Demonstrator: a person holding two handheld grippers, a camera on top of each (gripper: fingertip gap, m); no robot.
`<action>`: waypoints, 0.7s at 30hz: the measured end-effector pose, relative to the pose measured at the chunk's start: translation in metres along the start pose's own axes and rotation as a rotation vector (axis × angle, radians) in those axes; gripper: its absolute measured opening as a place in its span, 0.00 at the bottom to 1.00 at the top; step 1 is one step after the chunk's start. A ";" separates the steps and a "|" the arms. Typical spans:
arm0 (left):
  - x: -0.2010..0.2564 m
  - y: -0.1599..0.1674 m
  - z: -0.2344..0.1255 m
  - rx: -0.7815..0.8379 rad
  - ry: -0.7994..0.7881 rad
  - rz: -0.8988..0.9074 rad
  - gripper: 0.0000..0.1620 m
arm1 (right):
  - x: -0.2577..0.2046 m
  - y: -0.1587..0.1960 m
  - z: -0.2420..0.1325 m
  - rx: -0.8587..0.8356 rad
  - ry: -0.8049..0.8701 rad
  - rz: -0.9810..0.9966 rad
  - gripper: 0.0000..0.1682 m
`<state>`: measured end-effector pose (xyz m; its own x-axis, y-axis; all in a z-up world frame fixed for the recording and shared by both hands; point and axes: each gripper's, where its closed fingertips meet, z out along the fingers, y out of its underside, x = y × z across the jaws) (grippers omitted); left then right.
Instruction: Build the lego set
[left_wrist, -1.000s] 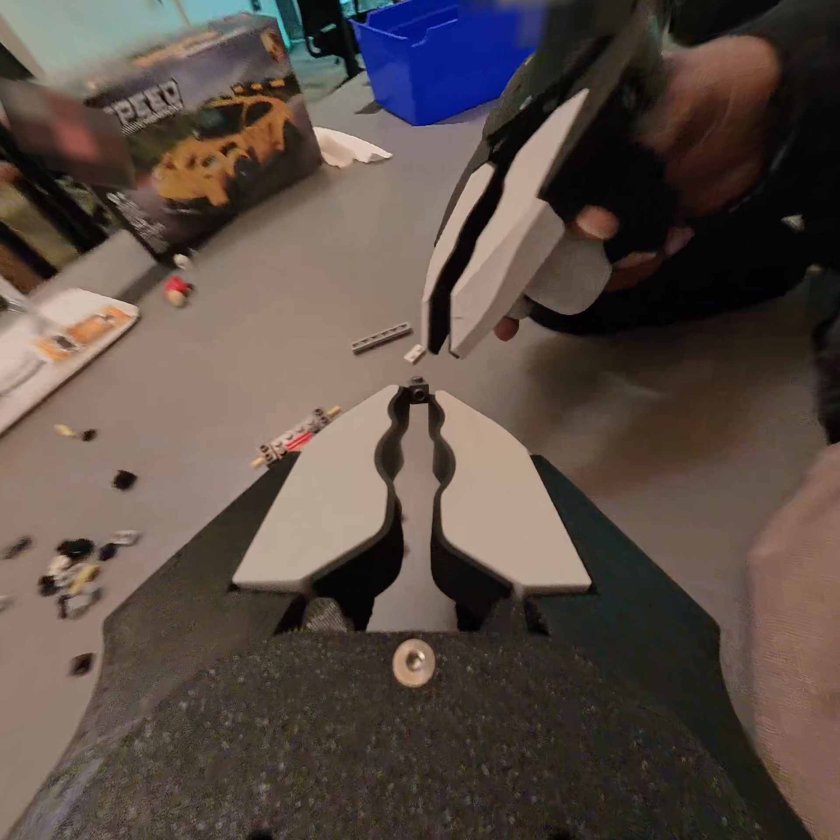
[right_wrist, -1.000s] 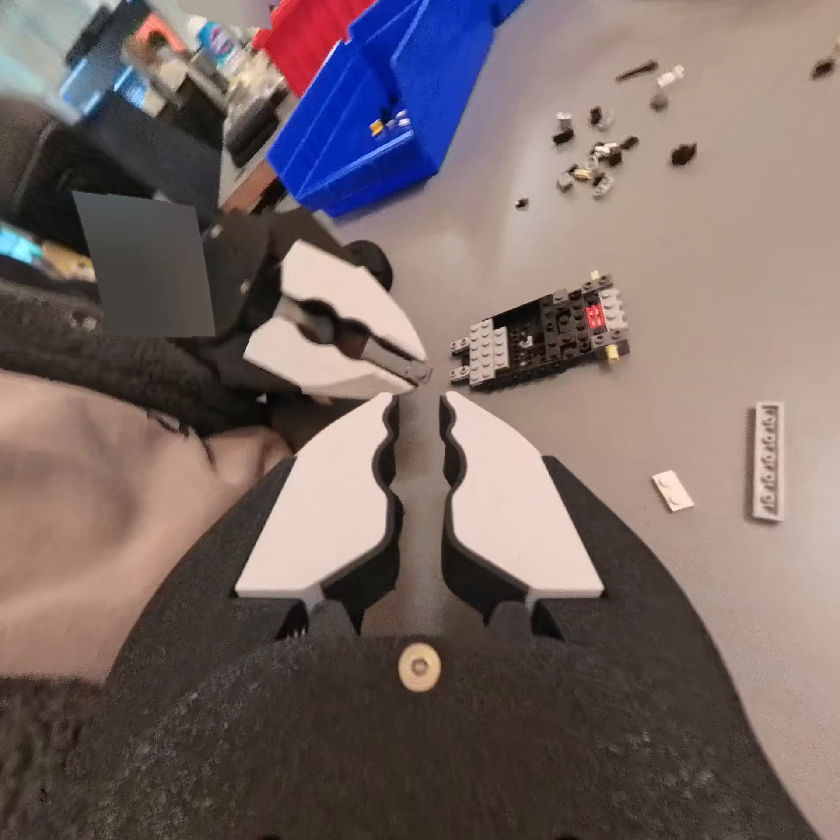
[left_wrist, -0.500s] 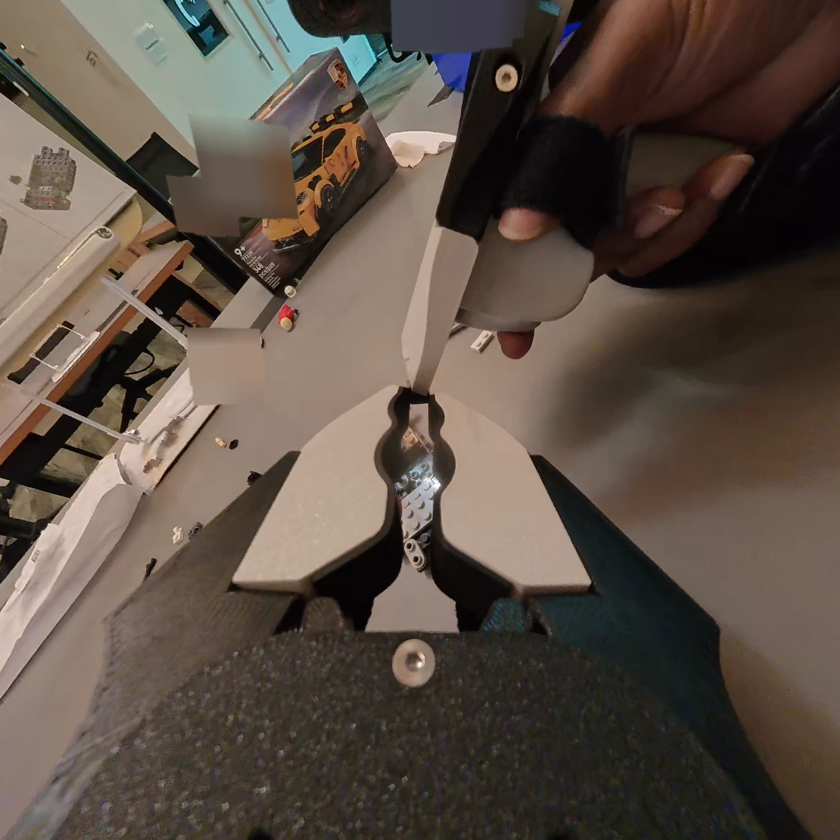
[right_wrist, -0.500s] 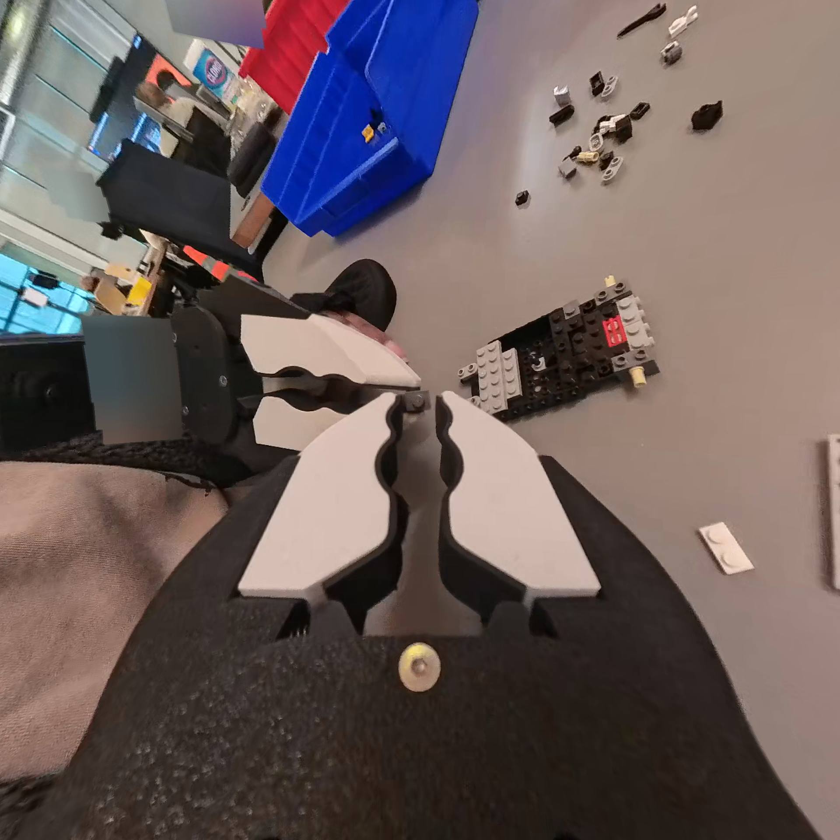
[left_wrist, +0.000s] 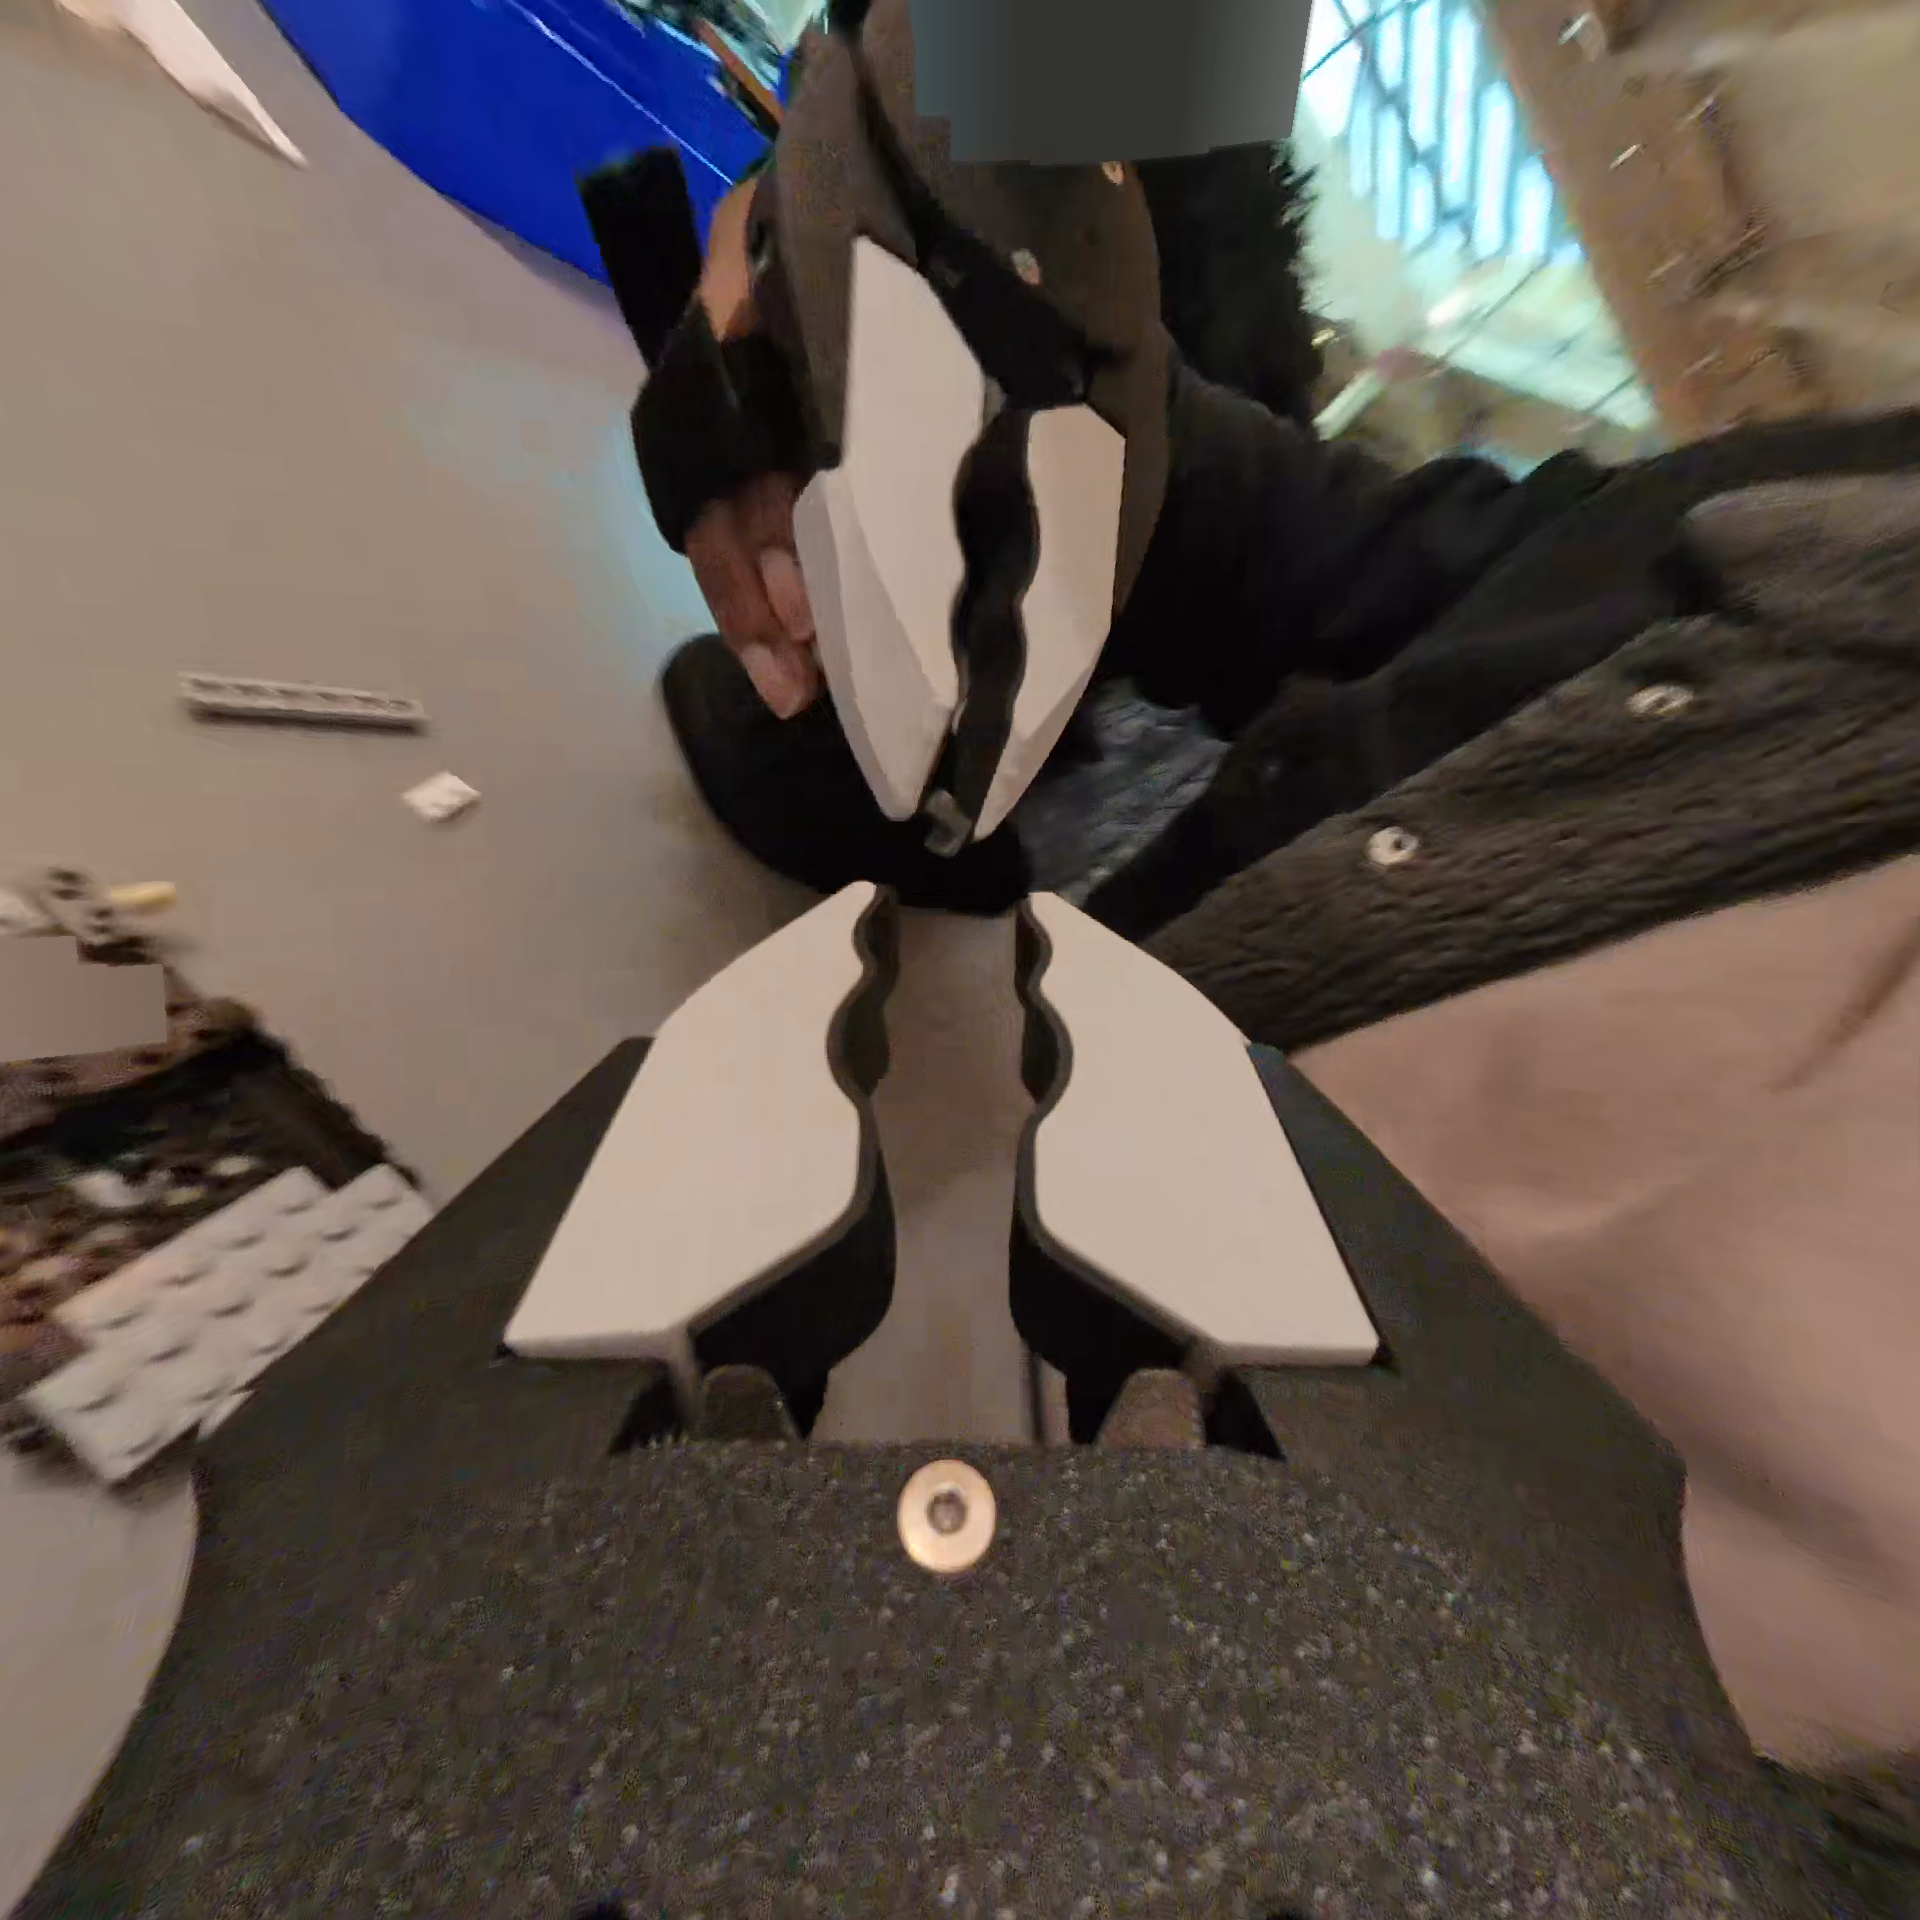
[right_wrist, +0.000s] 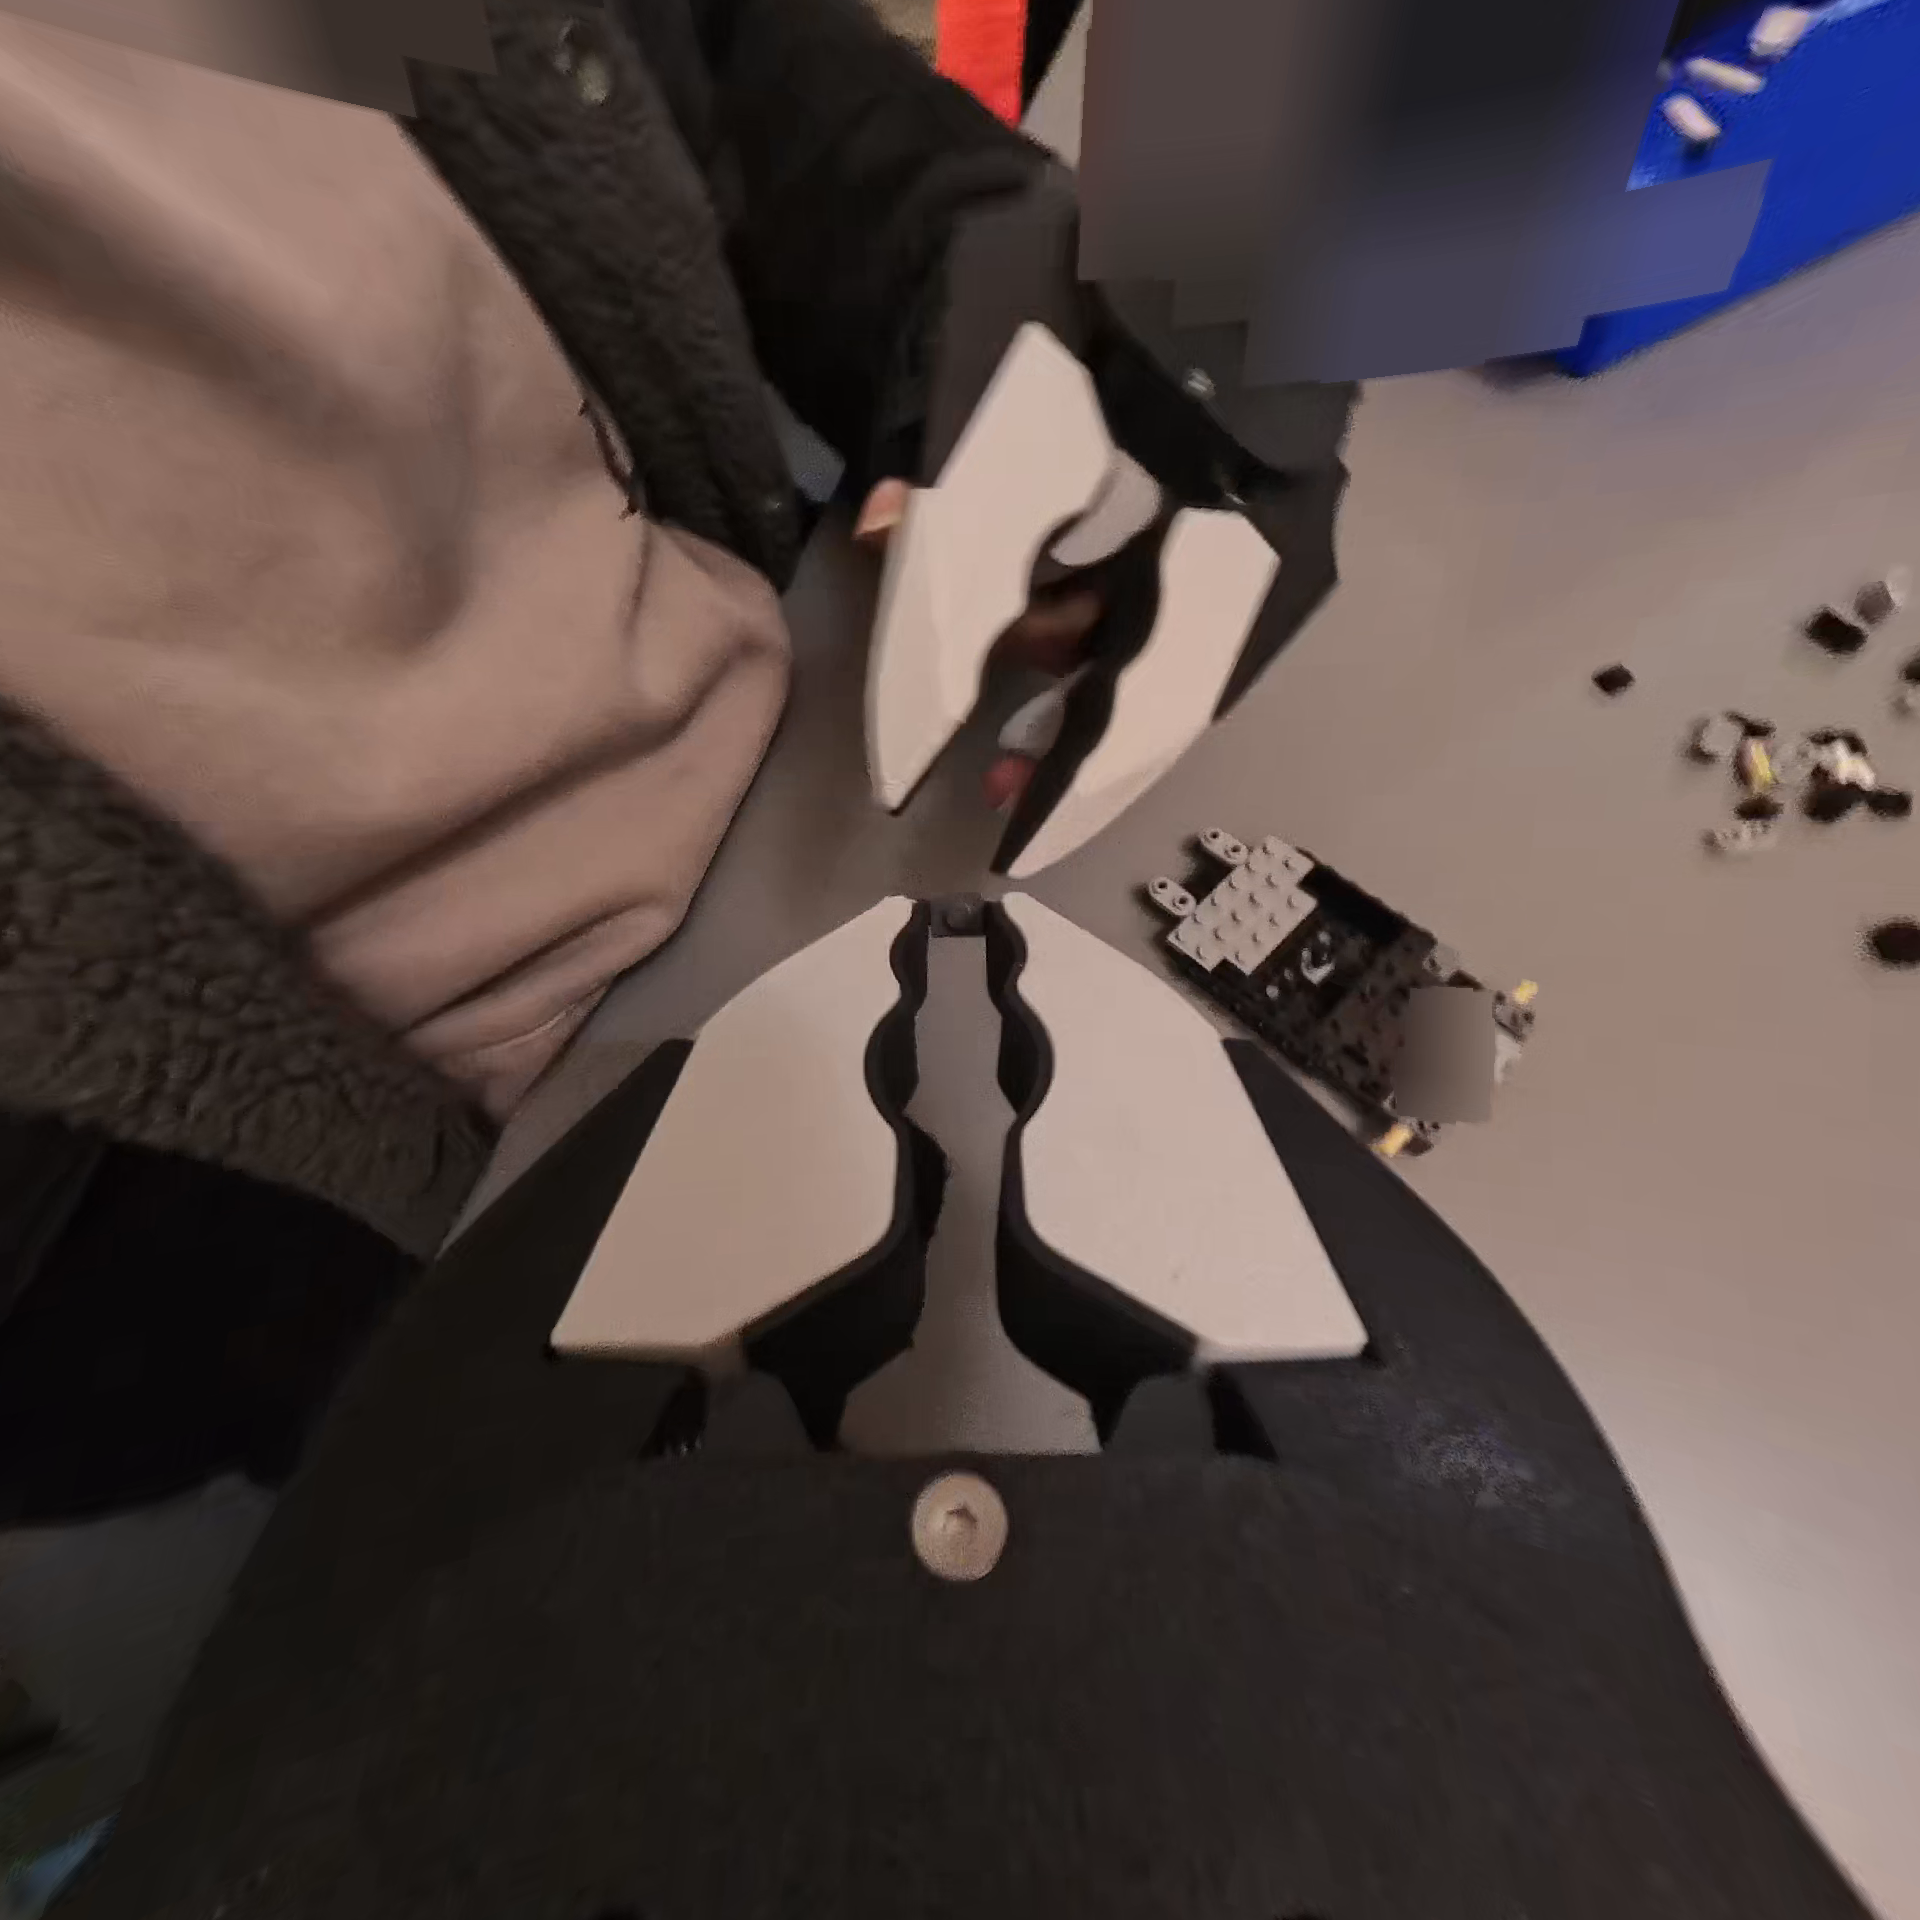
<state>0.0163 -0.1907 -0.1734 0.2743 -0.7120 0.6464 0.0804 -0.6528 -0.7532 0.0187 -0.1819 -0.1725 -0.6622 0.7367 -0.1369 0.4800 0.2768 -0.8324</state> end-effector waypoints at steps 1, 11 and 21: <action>0.003 -0.001 0.000 -0.001 0.051 -0.055 0.13 | -0.003 -0.002 0.002 -0.018 -0.015 -0.050 0.06; 0.031 -0.006 -0.003 0.066 0.368 -0.205 0.05 | -0.021 -0.027 0.009 0.000 -0.100 -0.234 0.06; 0.035 -0.011 -0.003 0.105 0.401 -0.225 0.05 | -0.020 -0.033 0.009 0.016 -0.066 -0.285 0.06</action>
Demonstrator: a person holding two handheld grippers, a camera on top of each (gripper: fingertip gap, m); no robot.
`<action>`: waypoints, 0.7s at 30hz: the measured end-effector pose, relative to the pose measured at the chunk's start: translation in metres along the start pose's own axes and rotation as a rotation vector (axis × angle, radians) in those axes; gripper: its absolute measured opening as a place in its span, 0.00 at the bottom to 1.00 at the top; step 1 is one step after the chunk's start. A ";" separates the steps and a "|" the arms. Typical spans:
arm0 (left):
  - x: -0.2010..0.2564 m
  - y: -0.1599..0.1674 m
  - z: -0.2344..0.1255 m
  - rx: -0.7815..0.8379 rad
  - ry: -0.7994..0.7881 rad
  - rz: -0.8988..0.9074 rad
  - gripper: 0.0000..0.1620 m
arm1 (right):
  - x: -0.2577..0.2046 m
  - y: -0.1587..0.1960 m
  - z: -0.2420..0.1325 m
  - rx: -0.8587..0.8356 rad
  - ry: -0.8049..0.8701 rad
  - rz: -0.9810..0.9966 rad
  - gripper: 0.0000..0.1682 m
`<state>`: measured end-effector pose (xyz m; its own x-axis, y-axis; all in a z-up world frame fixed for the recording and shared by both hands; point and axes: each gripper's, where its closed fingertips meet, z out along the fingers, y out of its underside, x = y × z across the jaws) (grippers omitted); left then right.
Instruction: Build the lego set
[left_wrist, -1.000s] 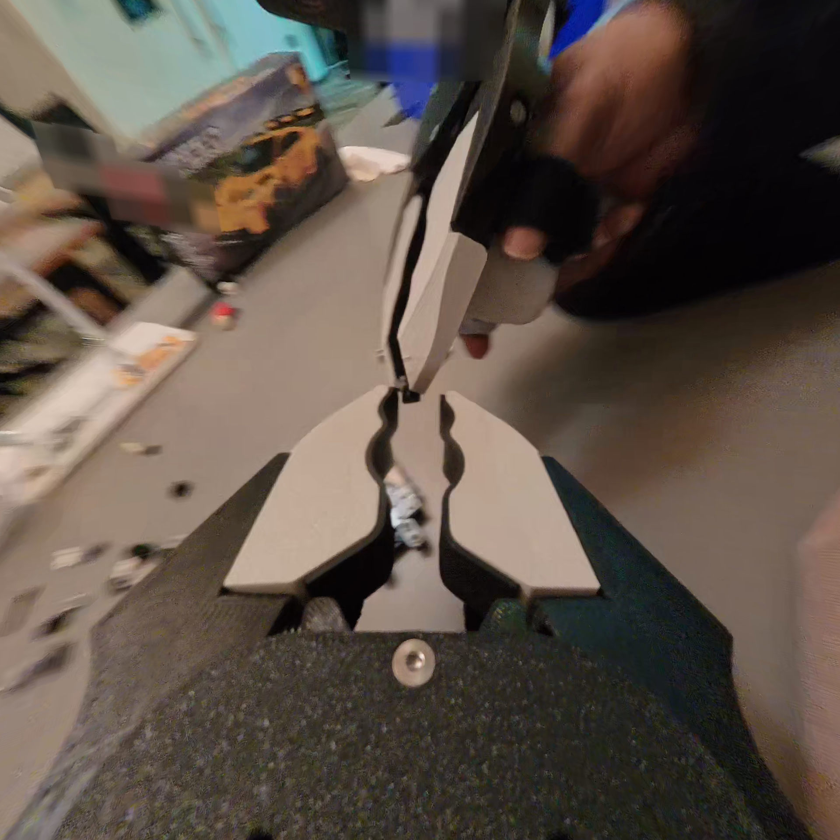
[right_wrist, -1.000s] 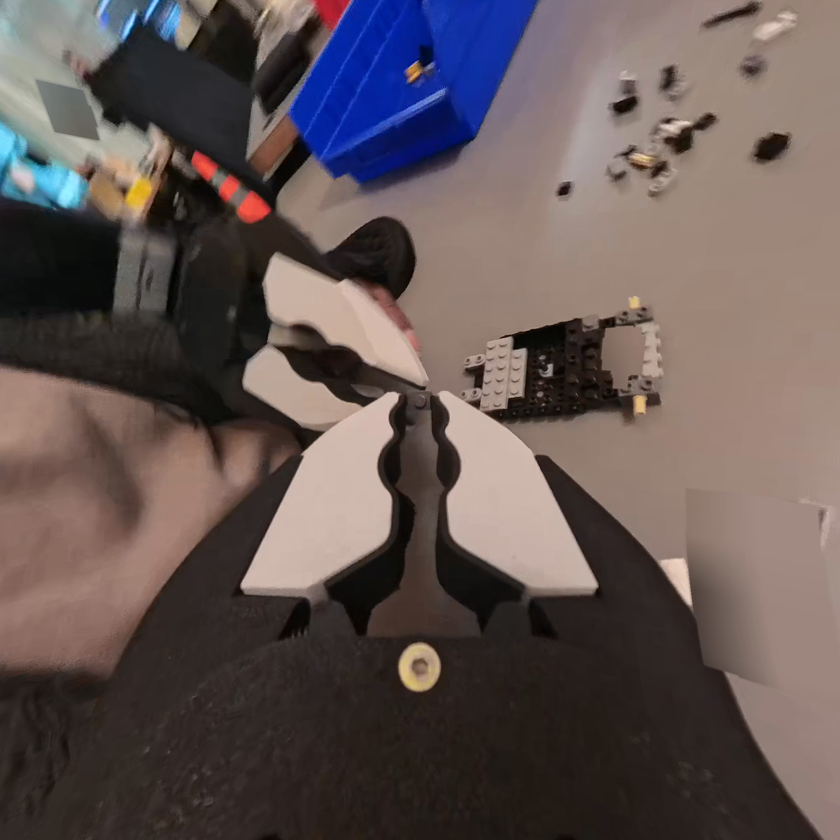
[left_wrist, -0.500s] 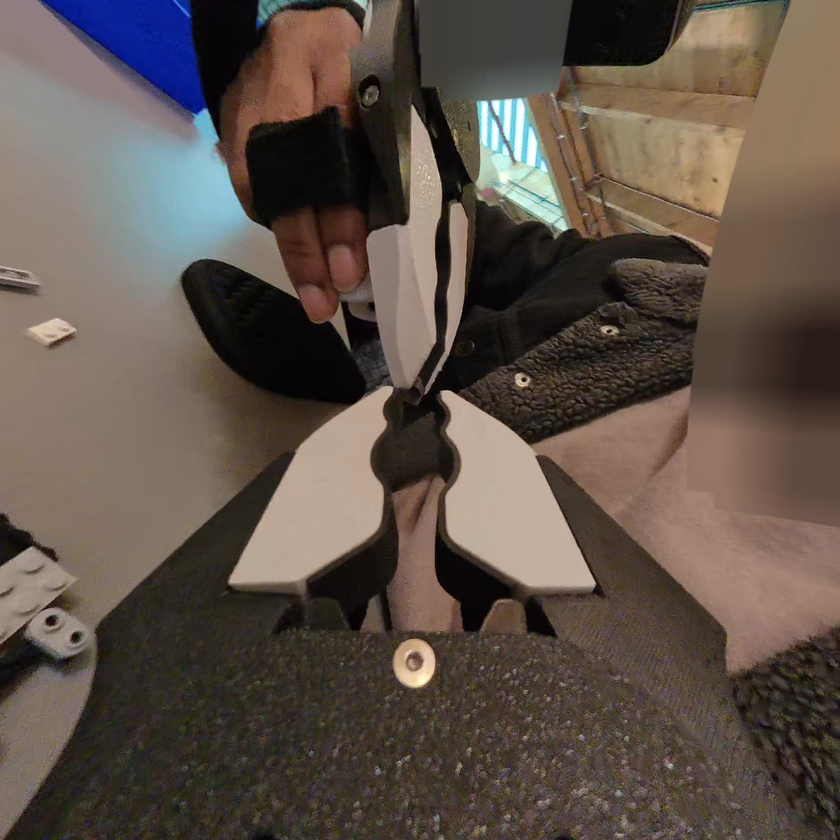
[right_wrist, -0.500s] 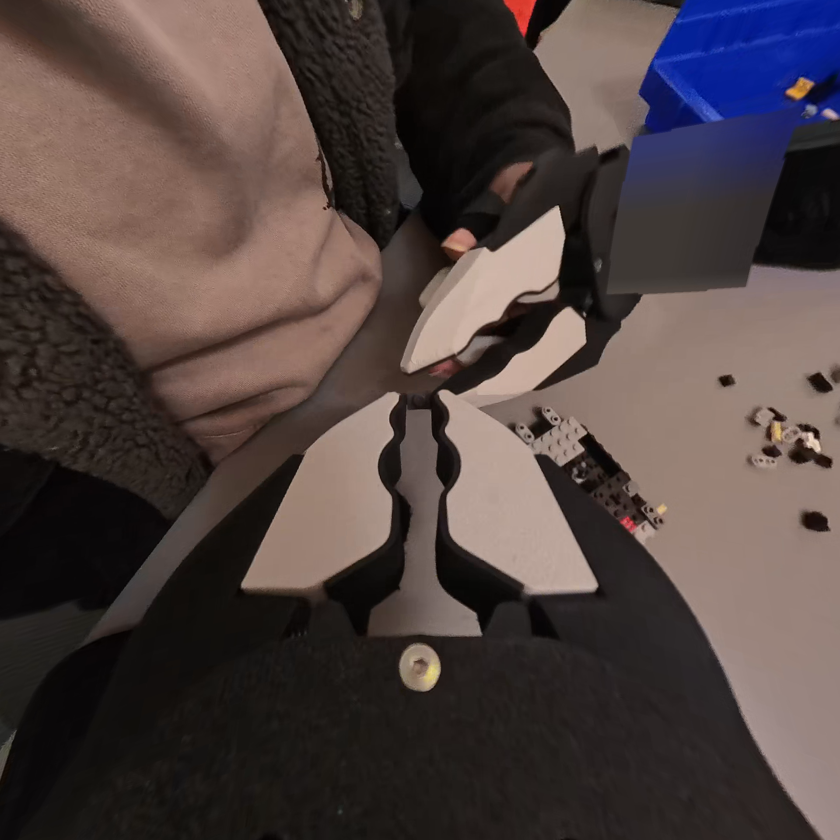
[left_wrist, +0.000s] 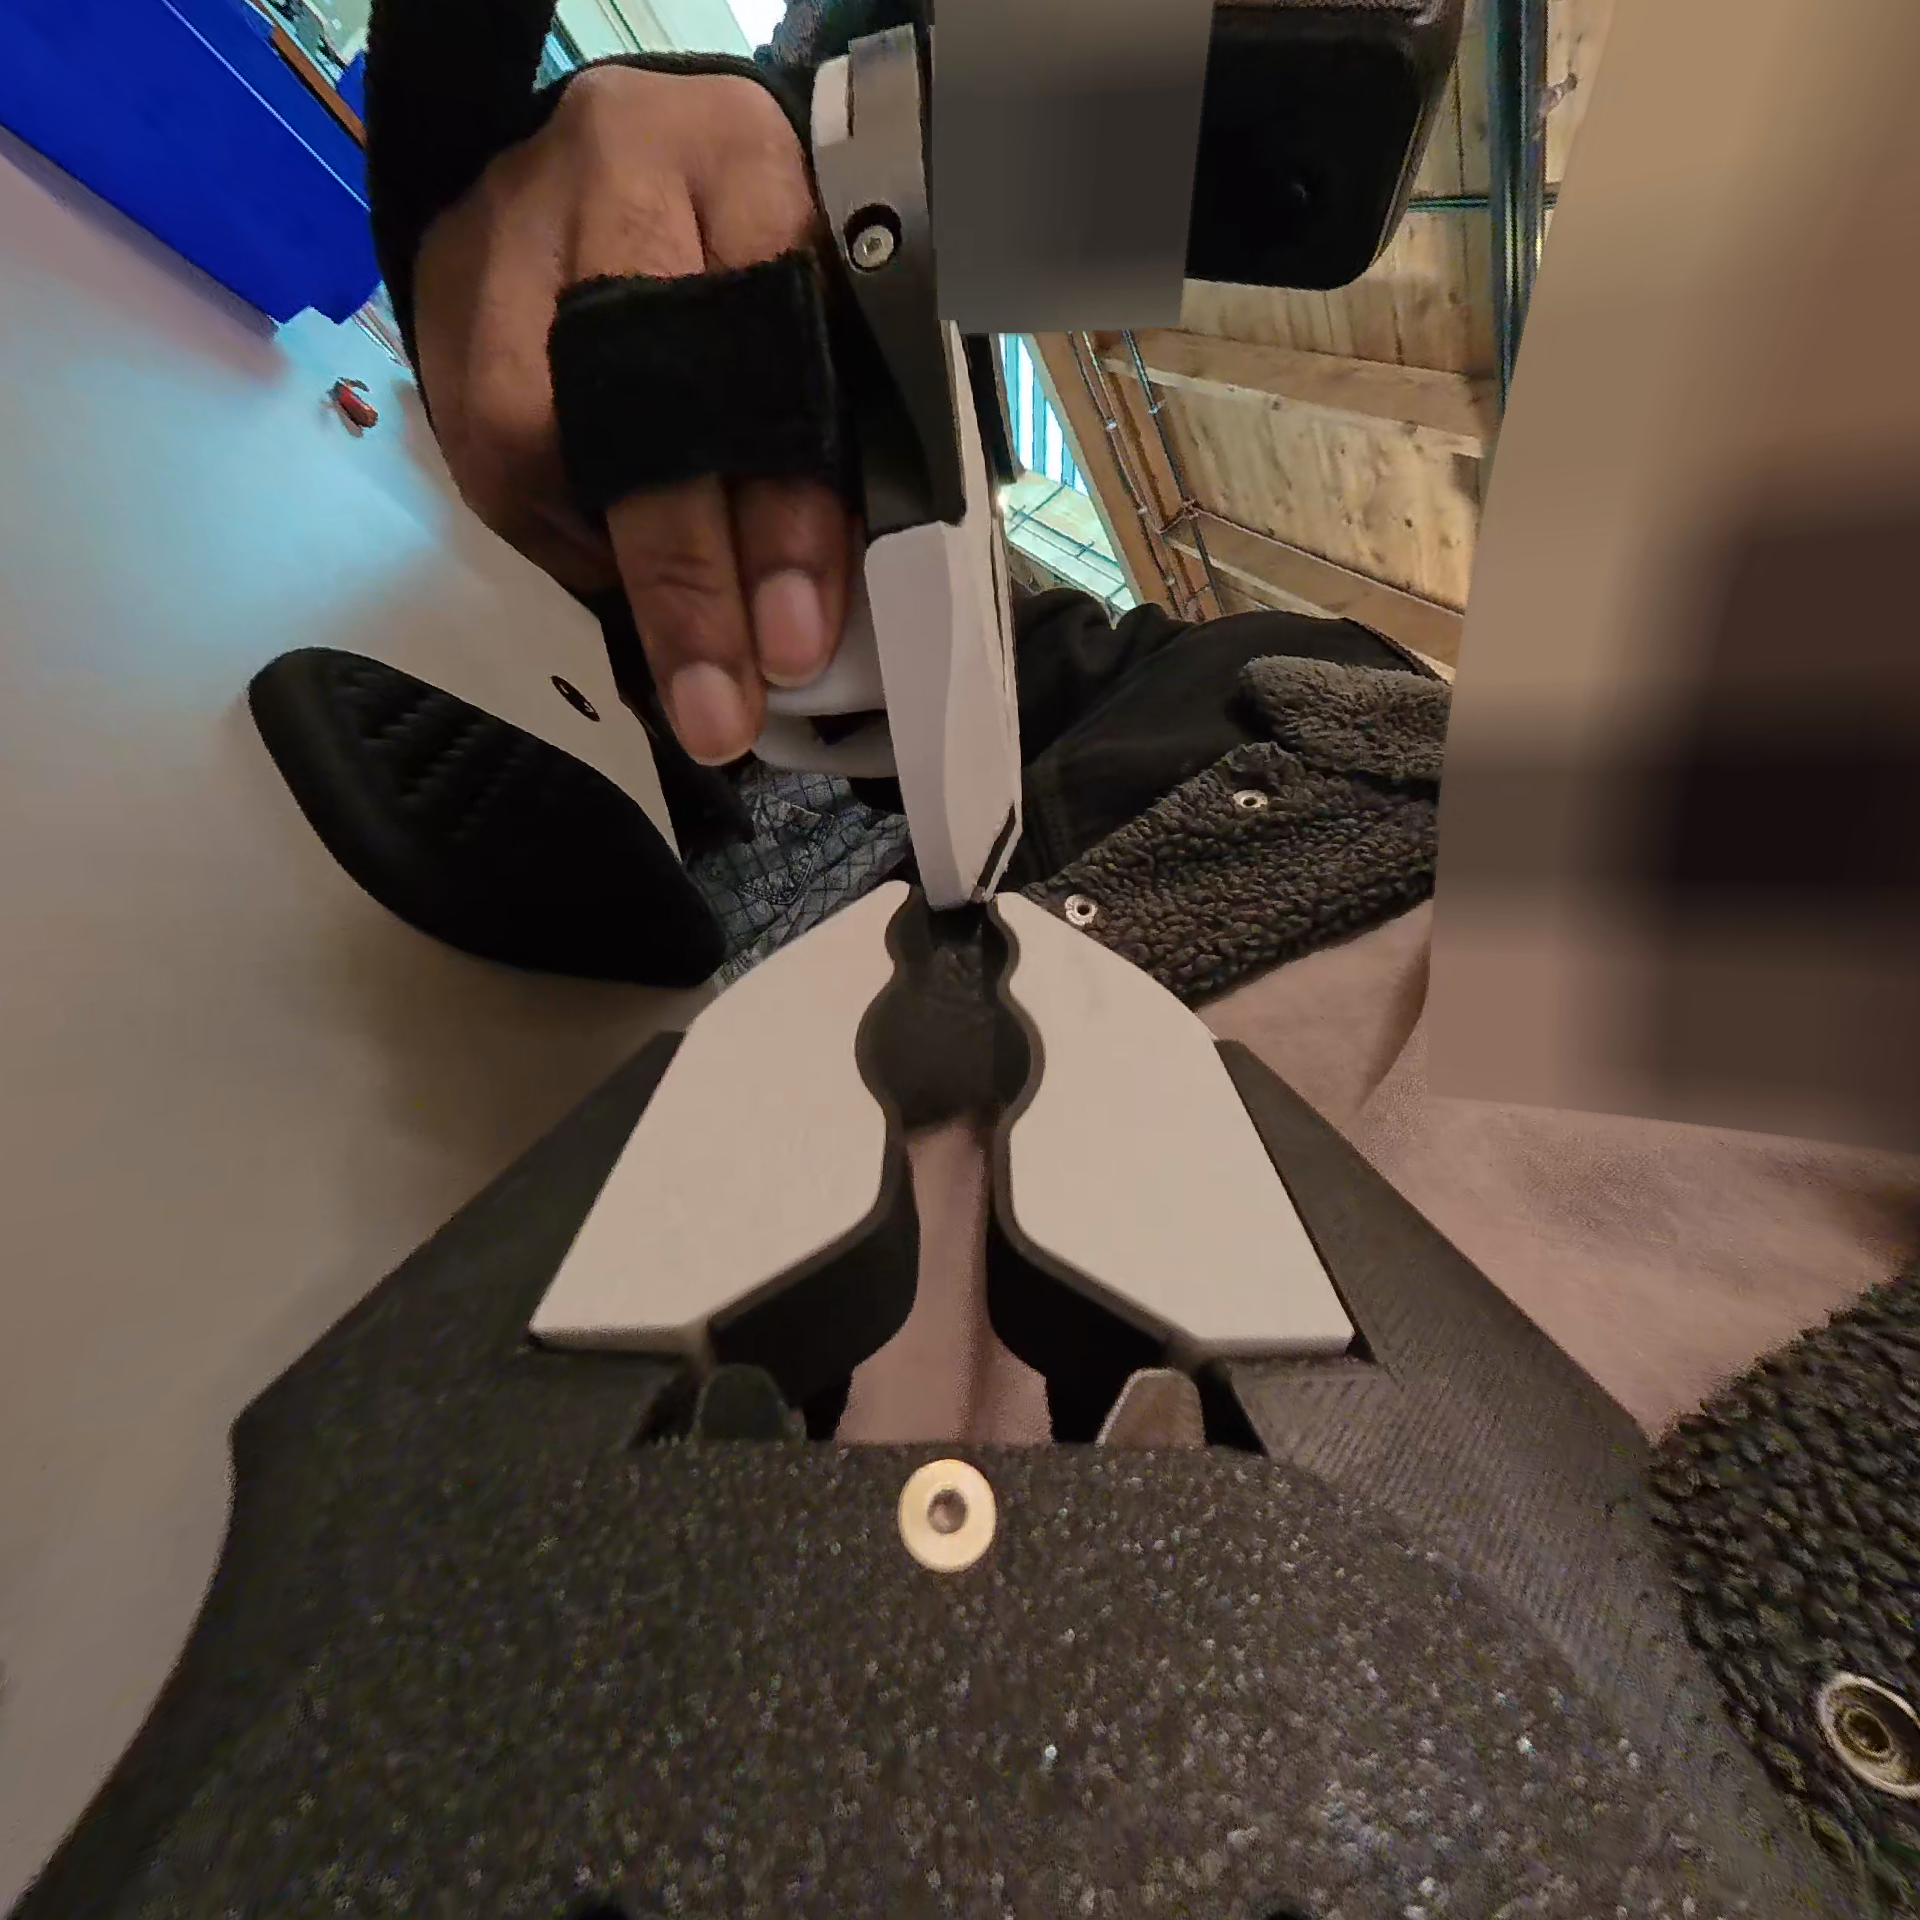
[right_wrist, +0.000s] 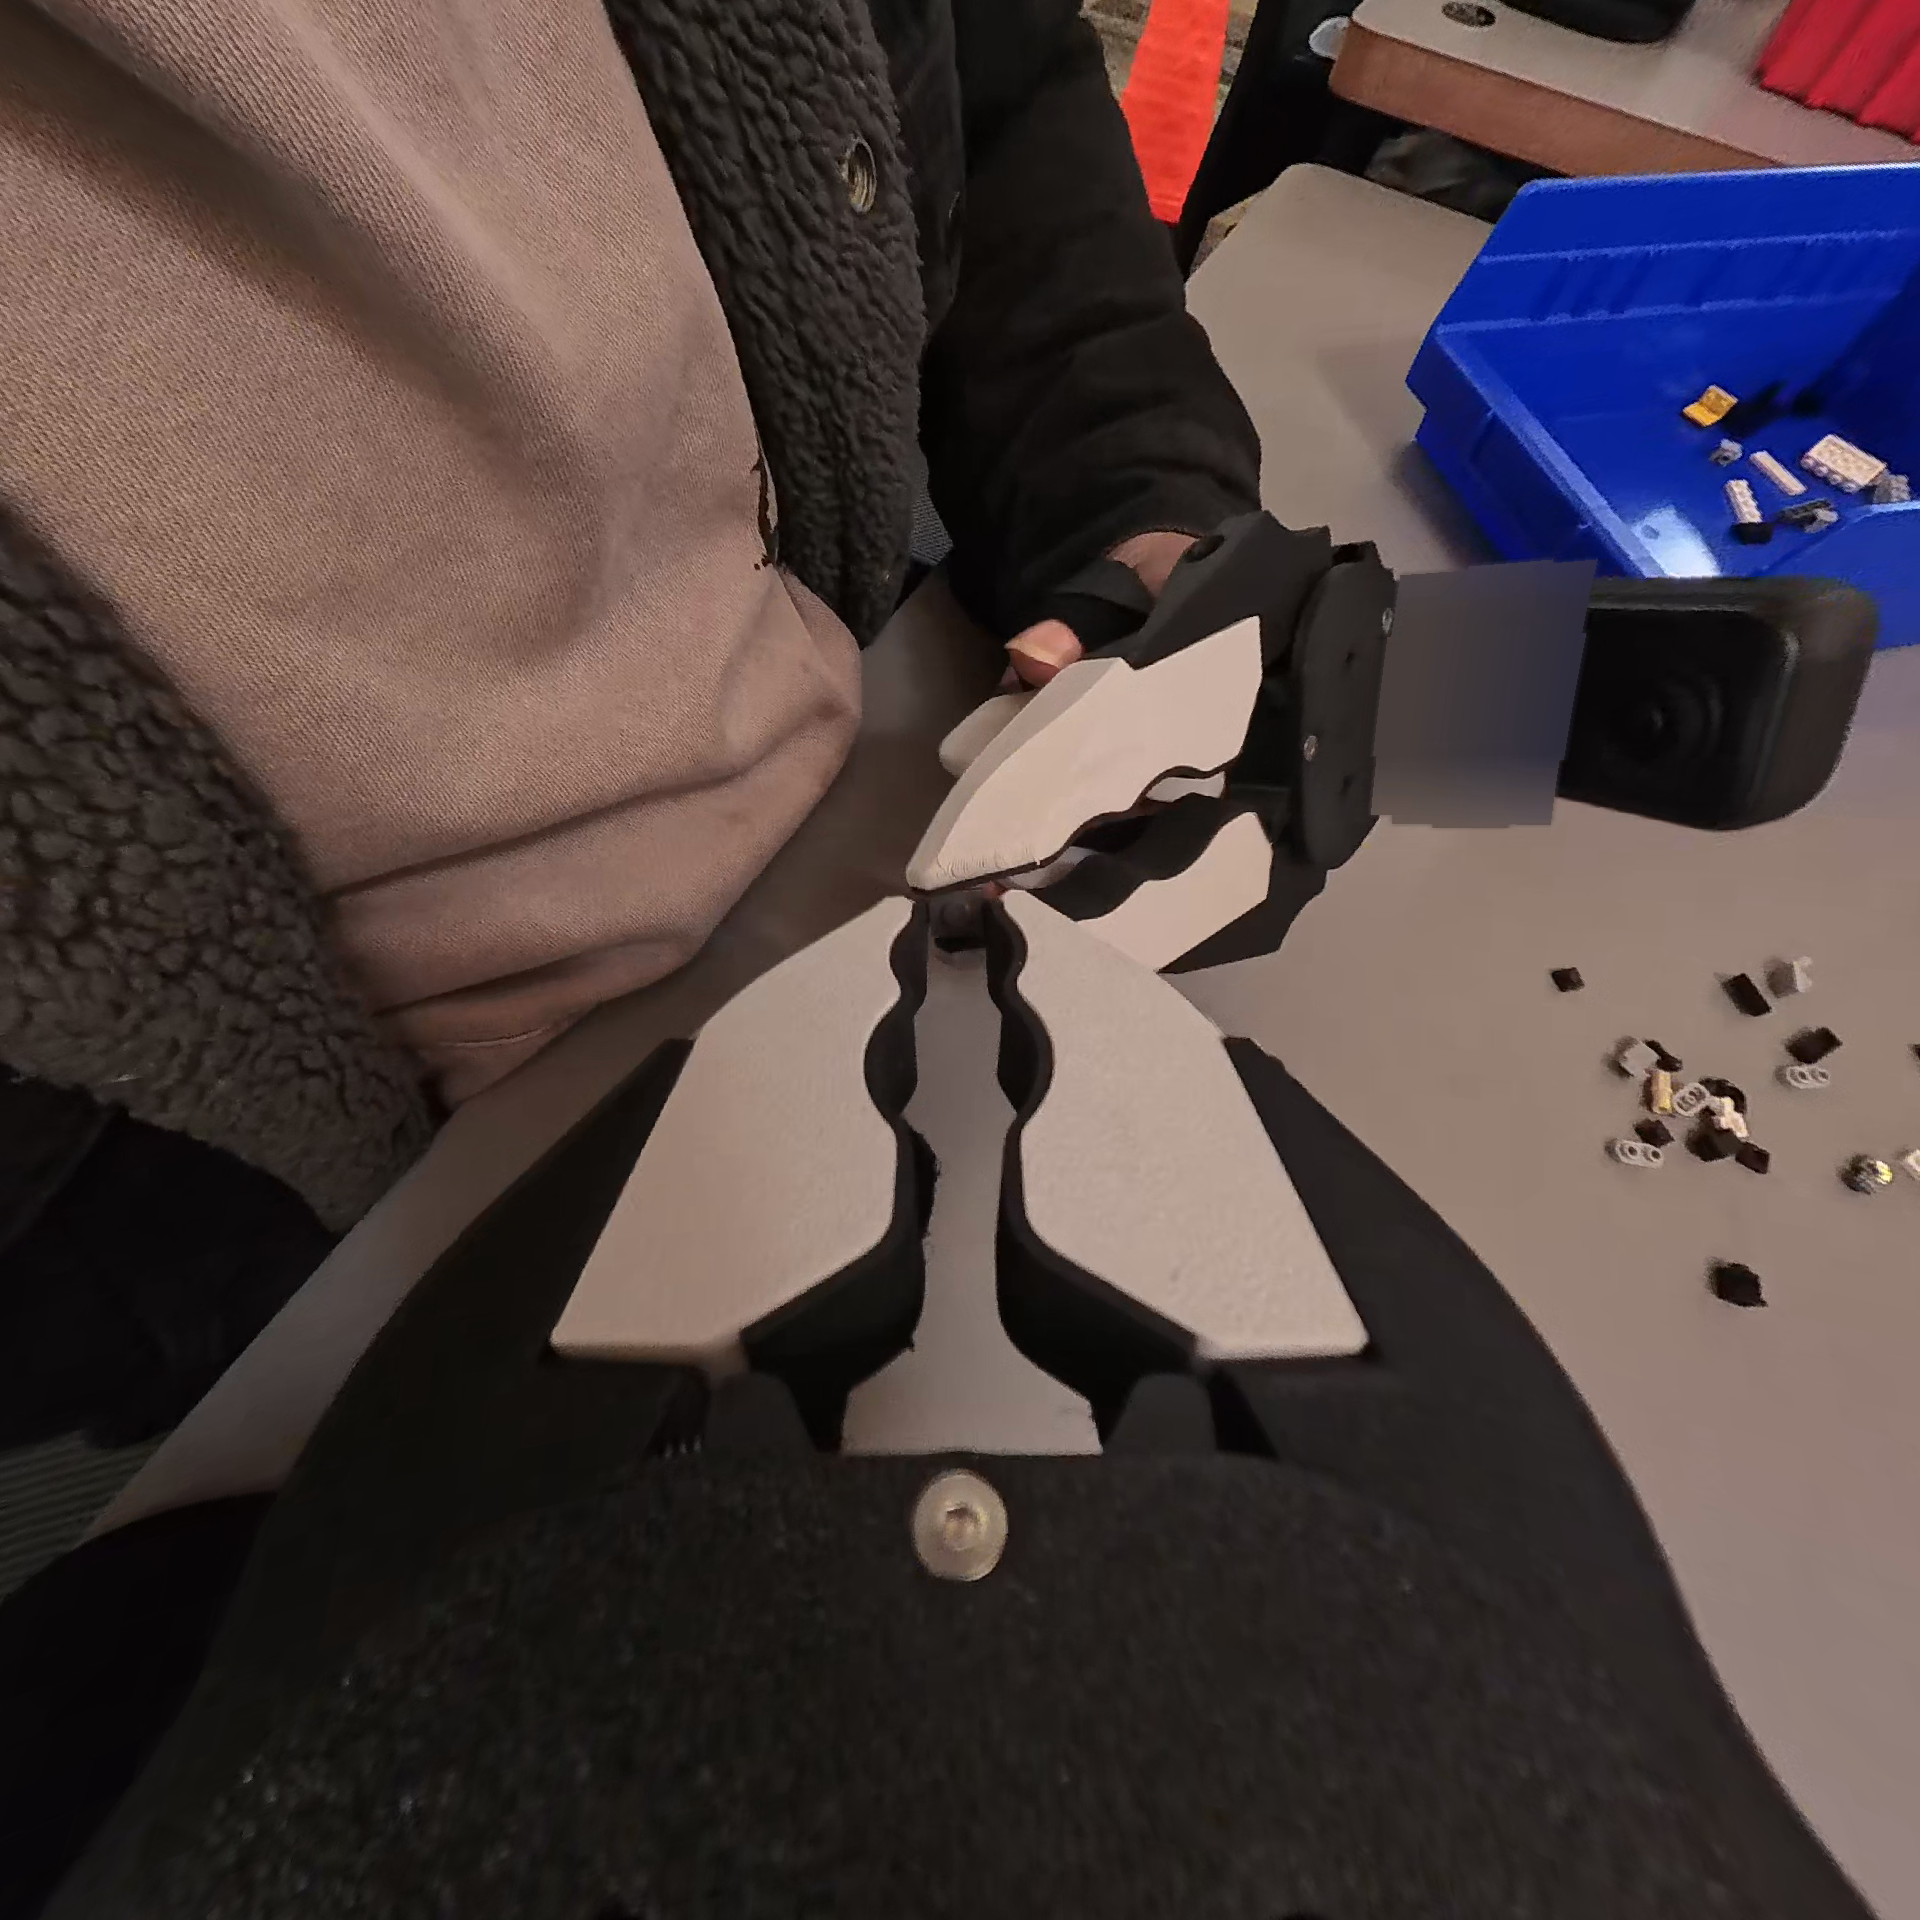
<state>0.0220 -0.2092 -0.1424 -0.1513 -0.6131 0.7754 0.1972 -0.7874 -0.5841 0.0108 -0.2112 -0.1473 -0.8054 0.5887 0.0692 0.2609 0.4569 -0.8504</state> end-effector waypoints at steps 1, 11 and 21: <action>-0.001 -0.001 -0.001 0.008 -0.003 0.001 0.05 | 0.002 0.000 0.000 0.001 0.007 0.005 0.06; -0.002 -0.027 -0.017 0.174 -0.105 0.179 0.05 | 0.029 0.002 -0.018 0.132 0.373 0.219 0.12; -0.016 -0.034 -0.023 0.104 -0.568 0.810 0.05 | 0.041 0.011 -0.028 0.611 0.354 1.062 0.10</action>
<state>-0.0048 -0.1734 -0.1406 0.5471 -0.8201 0.1678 0.1240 -0.1189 -0.9851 -0.0041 -0.1629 -0.1393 -0.1425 0.6629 -0.7351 0.3246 -0.6703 -0.6674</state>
